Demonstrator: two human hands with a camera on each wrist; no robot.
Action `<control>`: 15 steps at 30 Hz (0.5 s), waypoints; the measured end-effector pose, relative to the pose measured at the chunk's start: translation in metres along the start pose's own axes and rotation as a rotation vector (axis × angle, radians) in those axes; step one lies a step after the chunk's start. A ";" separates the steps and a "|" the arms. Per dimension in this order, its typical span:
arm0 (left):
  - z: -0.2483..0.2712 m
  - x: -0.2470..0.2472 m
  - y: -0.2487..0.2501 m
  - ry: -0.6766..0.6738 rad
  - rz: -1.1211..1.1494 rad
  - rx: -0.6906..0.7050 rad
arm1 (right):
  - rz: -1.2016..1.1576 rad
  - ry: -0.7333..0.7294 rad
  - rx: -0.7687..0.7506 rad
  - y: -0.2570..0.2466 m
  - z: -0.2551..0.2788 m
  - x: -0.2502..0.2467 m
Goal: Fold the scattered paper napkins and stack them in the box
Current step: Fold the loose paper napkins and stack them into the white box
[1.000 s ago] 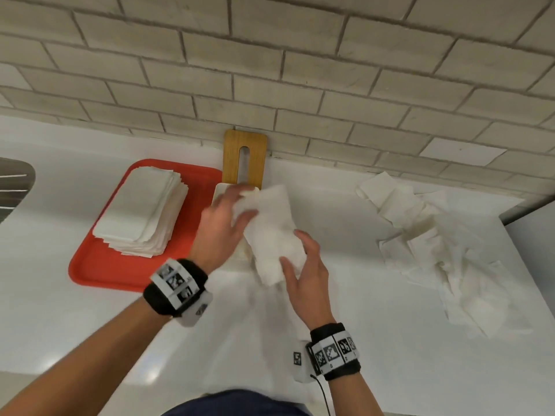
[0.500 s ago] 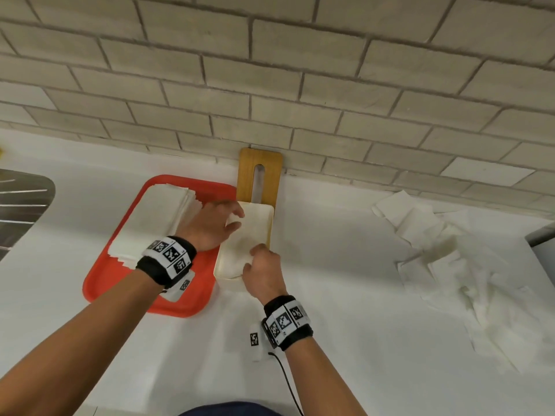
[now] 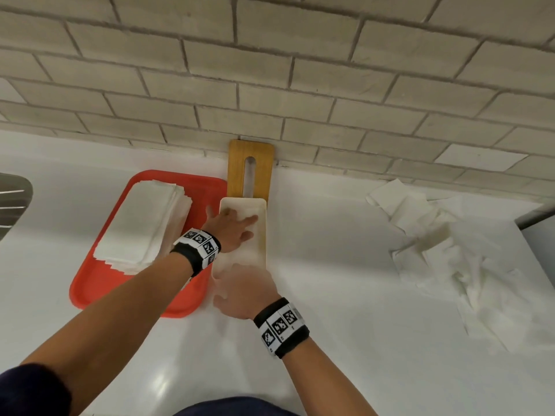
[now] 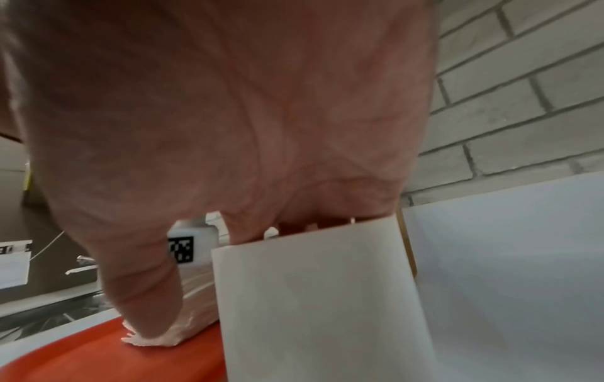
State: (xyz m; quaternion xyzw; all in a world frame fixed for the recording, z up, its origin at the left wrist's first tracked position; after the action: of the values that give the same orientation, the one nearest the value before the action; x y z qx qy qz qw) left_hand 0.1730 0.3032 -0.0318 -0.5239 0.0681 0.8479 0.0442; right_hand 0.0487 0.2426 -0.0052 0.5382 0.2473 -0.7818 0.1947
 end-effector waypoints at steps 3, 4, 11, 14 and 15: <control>-0.001 0.003 0.008 -0.004 -0.033 -0.033 | 0.014 -0.063 0.012 0.002 -0.011 0.005; 0.000 0.003 0.012 -0.009 -0.037 -0.038 | 0.000 -0.086 0.018 0.004 -0.015 0.006; 0.029 -0.038 0.016 0.193 0.172 -0.089 | -0.261 0.280 0.050 0.039 0.045 -0.039; 0.074 -0.070 0.043 0.516 0.405 -0.033 | -0.511 0.537 0.146 0.093 0.118 -0.049; 0.091 -0.075 0.060 0.585 0.451 0.006 | -0.570 0.588 0.182 0.115 0.141 -0.047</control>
State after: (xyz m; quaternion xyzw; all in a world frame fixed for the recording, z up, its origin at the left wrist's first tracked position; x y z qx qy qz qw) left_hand 0.1174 0.2584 0.0802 -0.7157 0.1940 0.6507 -0.1636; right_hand 0.0253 0.0684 0.0609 0.6634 0.3616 -0.6361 -0.1568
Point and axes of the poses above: each hand's wrist, its own z-axis away from the middle knuckle, its own x-axis out of the palm, y = z × x, the point moved 10 cm from there along -z, towards the middle knuckle, and after that the axes turned 9 degrees about z, right-handed, at the moved point
